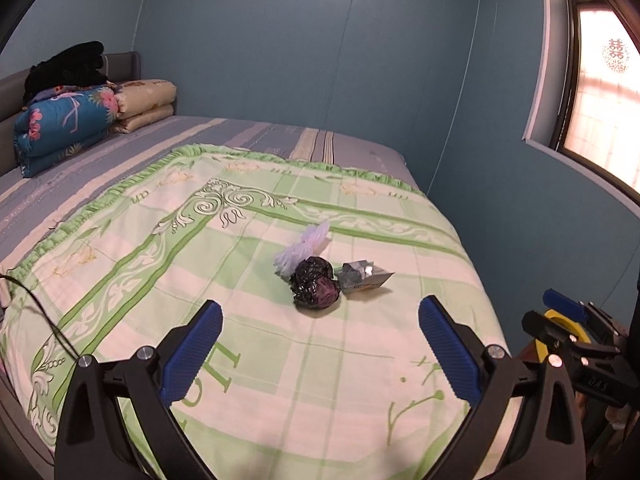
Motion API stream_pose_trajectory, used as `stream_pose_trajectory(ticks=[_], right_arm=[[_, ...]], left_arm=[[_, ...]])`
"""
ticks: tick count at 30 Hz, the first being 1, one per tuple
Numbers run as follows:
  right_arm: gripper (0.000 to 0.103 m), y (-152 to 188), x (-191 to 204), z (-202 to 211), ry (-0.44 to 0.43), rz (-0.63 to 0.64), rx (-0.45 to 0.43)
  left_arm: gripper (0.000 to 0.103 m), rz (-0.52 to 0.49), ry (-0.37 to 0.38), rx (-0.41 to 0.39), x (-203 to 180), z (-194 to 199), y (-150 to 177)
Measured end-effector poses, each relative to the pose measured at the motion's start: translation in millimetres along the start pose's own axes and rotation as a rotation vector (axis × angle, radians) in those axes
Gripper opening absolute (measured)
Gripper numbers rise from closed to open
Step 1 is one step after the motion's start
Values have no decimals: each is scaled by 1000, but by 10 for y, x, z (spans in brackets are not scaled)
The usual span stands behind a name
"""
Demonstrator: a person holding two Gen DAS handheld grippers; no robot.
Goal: Collect trash
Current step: 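Move both tools back over the bed toward the black bag and foil wrapper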
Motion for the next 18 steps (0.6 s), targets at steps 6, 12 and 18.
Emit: stream_pose_trajectory(ticks=[6, 12, 18], right_arm=[[76, 10, -21, -399, -8, 5, 50], [76, 14, -106, -775, -13, 9, 89], [76, 11, -262, -1190, 1, 2, 143]], left_arm=[[95, -43, -34, 63, 80, -438, 17], [95, -67, -31, 129, 84, -878, -16], [95, -105, -52, 191, 104, -1447, -54]])
Point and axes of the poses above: each gripper's, at about its wrist camera, not at the fingertips, and z roughly against the way its jaws point, x to its left, y to its underside, the point moved 9 cm from there along -z, roughly the way its jaws point, and after that the axes turned 1 degree about -z, right-handed, at the moved point
